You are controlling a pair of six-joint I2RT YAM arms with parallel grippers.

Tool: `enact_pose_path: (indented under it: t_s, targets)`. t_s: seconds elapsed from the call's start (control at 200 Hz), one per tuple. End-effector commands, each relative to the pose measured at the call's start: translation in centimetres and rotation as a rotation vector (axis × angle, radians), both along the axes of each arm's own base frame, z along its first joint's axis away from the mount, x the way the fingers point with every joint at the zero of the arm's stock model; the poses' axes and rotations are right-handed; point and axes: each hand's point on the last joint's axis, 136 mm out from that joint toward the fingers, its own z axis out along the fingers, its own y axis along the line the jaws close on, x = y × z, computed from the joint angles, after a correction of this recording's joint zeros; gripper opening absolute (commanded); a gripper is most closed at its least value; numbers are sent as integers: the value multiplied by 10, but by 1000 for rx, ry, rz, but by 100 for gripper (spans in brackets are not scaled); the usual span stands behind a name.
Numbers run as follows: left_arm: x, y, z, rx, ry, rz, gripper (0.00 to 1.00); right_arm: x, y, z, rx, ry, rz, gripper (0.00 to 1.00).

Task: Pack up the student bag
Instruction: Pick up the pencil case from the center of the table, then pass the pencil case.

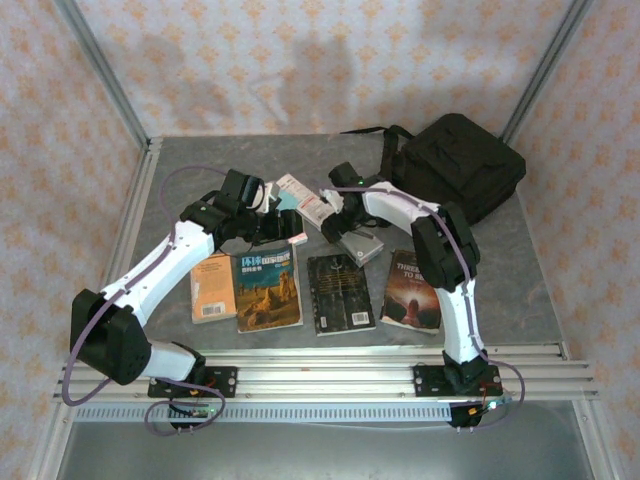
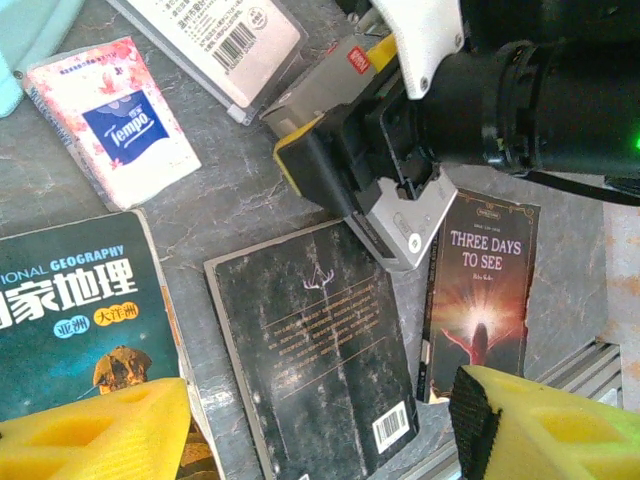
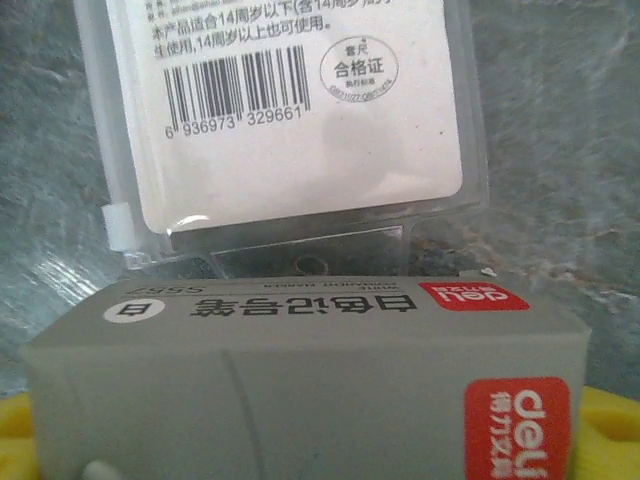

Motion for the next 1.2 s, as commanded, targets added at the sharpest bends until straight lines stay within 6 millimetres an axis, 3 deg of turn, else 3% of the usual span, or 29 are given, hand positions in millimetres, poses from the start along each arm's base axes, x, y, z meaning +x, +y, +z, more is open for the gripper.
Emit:
enact_pose_path:
  t_s: [0.0,0.1,0.24,0.415,0.55,0.706,0.816,0.976,1.191]
  targets:
    - [2,-1,1,-22,-7,-1,71,5,-9,17,9,10,-95,68]
    - [3,-3,1,-36,-5,-2,71,6,-12,24,39,3,-141,60]
    - [5,-6,3,-62,11,32,71,16,-16,43,108,-29,-273,60]
    - [9,-16,16,-64,-14,62,72,32,-36,77,145,-32,-603,67]
    - [13,-35,20,-73,-31,64,75,29,-50,102,227,-42,-895,69]
    - [20,-63,24,-91,-51,33,79,21,-41,128,485,23,-1141,68]
    - [31,-71,29,-85,-82,39,83,17,-30,140,633,92,-1232,68]
    - [48,-79,32,-106,-118,60,87,11,-20,157,794,163,-1309,67]
    - [60,-94,32,-92,-170,10,85,3,-7,165,919,245,-1348,67]
